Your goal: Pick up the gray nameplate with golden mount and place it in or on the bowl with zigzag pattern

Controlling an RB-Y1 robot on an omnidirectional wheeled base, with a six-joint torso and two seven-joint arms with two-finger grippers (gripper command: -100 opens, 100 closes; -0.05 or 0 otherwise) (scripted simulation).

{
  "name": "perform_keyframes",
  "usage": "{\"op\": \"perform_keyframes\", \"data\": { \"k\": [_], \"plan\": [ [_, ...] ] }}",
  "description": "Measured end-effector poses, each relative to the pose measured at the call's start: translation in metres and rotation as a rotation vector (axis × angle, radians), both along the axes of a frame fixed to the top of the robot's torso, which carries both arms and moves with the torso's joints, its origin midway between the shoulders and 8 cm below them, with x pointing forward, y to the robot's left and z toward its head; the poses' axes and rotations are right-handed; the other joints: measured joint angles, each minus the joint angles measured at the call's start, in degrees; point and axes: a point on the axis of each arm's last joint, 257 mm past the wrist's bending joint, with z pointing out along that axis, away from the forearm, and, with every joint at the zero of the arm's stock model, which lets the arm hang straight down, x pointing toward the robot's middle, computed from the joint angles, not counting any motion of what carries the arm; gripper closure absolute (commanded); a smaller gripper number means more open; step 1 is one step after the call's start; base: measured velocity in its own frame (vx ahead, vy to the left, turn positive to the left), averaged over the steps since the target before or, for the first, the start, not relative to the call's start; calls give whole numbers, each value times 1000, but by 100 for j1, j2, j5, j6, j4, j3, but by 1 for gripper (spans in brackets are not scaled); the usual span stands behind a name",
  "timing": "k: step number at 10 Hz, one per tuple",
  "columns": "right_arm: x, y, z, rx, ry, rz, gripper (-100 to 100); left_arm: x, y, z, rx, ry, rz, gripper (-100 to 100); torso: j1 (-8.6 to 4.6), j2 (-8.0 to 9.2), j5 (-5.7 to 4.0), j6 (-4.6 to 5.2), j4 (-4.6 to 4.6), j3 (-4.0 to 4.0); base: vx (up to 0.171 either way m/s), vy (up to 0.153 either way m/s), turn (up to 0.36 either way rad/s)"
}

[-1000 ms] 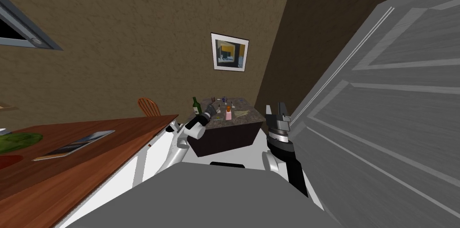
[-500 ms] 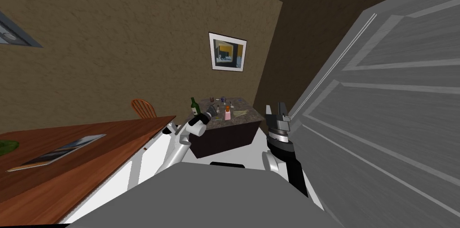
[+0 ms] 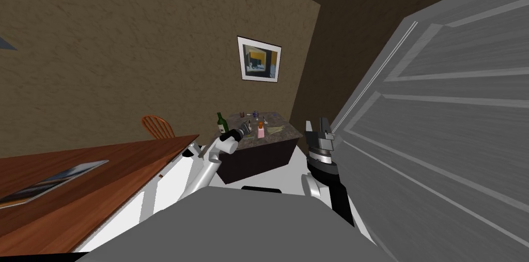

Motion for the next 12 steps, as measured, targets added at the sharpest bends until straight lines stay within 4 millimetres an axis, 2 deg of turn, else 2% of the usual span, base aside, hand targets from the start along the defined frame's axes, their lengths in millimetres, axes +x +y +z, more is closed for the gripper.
{"op": "perform_keyframes", "data": {
  "k": [7, 12],
  "plan": [
    [0, 0, 0, 0, 0, 0, 0, 4, 6, -43, -37, 204, 27, -100, 4, -2, 1, 0, -1, -1, 9, 27, -74],
    [0, 0, 0, 0, 0, 0, 0, -3, 13, -73, -57, 348, 55, -100, 0, -2, 0, -1, -1, -1, 12, 26, -64]
  ]
}}
